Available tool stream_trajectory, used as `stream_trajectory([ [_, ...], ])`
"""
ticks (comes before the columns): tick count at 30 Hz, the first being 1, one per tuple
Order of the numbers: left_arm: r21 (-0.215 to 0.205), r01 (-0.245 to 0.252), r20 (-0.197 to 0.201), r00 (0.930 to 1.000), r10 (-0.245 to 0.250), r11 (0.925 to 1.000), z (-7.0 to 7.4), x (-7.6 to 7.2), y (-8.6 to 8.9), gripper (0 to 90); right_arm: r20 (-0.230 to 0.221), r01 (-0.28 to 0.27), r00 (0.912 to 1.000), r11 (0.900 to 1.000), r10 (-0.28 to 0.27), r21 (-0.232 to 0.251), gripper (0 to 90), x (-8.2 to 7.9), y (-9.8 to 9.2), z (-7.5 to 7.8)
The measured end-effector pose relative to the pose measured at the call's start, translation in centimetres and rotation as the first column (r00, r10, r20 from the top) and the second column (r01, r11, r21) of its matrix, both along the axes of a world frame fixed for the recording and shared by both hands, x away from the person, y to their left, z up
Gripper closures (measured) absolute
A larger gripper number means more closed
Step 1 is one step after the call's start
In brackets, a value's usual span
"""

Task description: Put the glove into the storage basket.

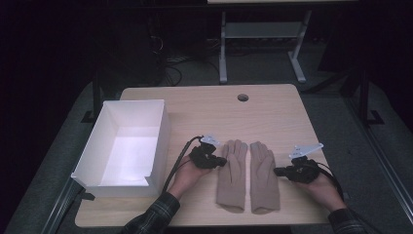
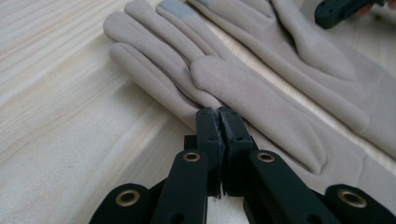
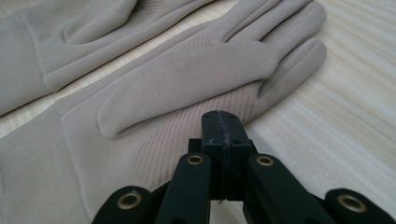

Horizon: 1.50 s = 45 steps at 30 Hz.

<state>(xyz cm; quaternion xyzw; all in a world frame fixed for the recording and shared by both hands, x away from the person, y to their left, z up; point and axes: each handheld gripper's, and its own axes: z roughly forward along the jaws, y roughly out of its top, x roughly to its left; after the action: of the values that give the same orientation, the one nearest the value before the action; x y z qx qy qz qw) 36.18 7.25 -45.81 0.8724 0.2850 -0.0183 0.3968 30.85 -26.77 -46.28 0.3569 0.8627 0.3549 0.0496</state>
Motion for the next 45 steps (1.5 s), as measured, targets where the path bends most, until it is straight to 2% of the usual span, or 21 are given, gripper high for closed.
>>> stream_trajectory([
  [2, -0.024, -0.005, -0.006, 1.0, 0.005, 0.9997, 0.1, 0.1, 0.0, 87.7, -0.001, -0.01, 0.9999, 1.0, 0.01, 0.005, 89.9, 0.0, 0.0, -0.1],
  [7, -0.046, -0.008, 0.001, 1.0, 0.009, 0.9989, 0.5, 0.5, 0.2, 87.7, -0.009, -0.046, 0.9989, 0.999, 0.046, 0.018, 89.9, 0.1, 1.2, -0.2],
  [16, -0.129, -0.021, -0.035, 0.9993, 0.017, 0.9914, 1.4, 0.7, 1.1, 87.7, -0.009, -0.08, 0.9968, 0.997, 0.08, 0.022, 89.9, 0.3, 3.2, -0.2],
  [23, -0.16, -0.008, -0.029, 0.9996, 0.003, 0.9872, 2.5, 0.7, 0.6, 87.7, 0.007, -0.095, 0.9955, 0.995, 0.095, 0.021, 89.9, 0.8, 4.7, -0.2],
  [34, -0.168, 0.016, -0.022, 0.9996, -0.02, 0.9857, 2.9, 0.9, -1.1, 87.8, 0.025, -0.11, 0.9937, 0.994, 0.109, 0.022, 90.0, 1.8, 7.5, -0.3],
  [38, -0.172, 0.02, -0.027, 0.9993, -0.025, 0.9849, 2.7, 1.1, -1.9, 87.7, 0.031, -0.124, 0.9919, 0.992, 0.123, 0.018, 90.0, 2.0, 8.6, -0.3],
  [45, -0.153, 0.057, -0.027, 0.9977, -0.062, 0.9866, 2.2, 0.8, -3.6, 87.8, 0.043, -0.131, 0.9905, 0.991, 0.131, 0.01, 90.0, 1.9, 9.6, -0.3],
])
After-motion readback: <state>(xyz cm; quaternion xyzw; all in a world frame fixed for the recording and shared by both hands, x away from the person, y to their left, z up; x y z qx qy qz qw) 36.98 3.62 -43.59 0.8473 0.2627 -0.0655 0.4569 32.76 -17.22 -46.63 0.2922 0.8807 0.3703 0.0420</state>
